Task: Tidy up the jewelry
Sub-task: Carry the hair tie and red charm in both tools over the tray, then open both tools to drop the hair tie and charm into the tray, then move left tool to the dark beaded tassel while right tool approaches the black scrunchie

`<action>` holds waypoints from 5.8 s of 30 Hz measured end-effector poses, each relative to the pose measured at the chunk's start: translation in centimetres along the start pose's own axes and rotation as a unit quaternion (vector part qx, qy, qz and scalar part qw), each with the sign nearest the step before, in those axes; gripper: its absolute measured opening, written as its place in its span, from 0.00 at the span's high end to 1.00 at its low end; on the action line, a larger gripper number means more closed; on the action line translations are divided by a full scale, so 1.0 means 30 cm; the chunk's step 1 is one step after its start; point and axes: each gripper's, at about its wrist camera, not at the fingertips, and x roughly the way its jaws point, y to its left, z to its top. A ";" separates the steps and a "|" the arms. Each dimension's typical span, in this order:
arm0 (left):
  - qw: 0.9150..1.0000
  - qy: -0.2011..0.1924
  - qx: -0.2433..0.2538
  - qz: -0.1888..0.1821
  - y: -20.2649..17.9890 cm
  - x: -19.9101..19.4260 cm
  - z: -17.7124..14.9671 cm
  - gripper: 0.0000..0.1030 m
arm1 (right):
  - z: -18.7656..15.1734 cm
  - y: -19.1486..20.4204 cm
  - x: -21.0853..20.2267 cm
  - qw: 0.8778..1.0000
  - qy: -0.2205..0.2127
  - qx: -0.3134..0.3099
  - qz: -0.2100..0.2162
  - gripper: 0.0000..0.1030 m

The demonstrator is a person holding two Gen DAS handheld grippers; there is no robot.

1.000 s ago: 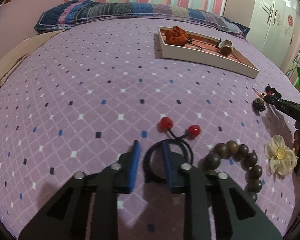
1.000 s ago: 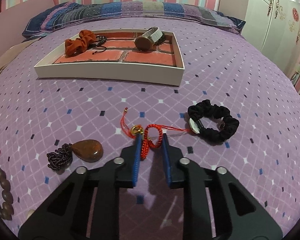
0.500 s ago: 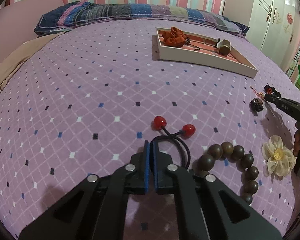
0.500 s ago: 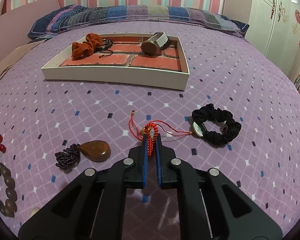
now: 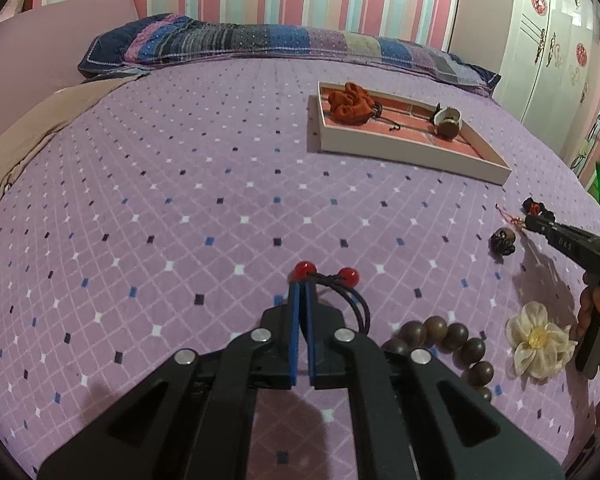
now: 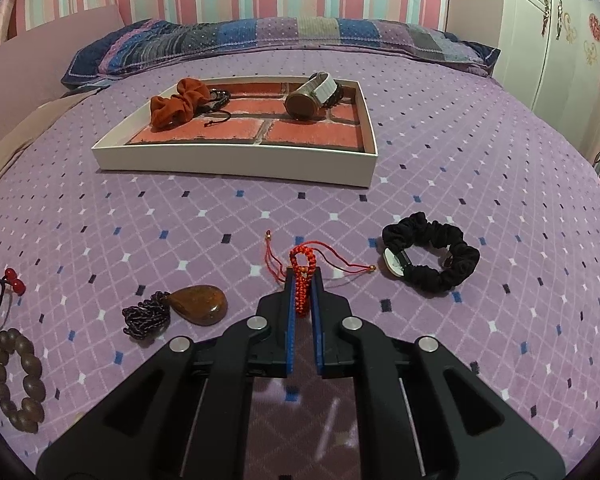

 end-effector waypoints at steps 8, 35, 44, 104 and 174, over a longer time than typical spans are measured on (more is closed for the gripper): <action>1.000 -0.015 -0.012 -0.001 -0.017 -0.023 0.034 0.97 | 0.002 -0.014 -0.018 1.000 -0.006 0.005 0.010 0.93; 0.998 -0.054 -0.004 -0.016 -0.268 0.210 0.581 0.97 | 0.397 -0.060 -0.009 0.997 -0.073 0.004 0.003 0.93; 0.999 -0.020 0.000 -0.033 -0.342 0.449 0.748 0.97 | 0.533 -0.067 0.192 0.999 -0.052 -0.001 -0.012 0.93; 0.997 -0.056 0.033 0.042 -0.451 0.098 0.627 0.18 | 0.502 -0.254 -0.163 0.997 -0.072 0.021 0.008 0.04; 0.993 0.057 0.085 -0.060 -0.678 0.284 0.082 0.45 | 0.069 -0.431 0.077 0.998 0.020 0.034 -0.044 0.29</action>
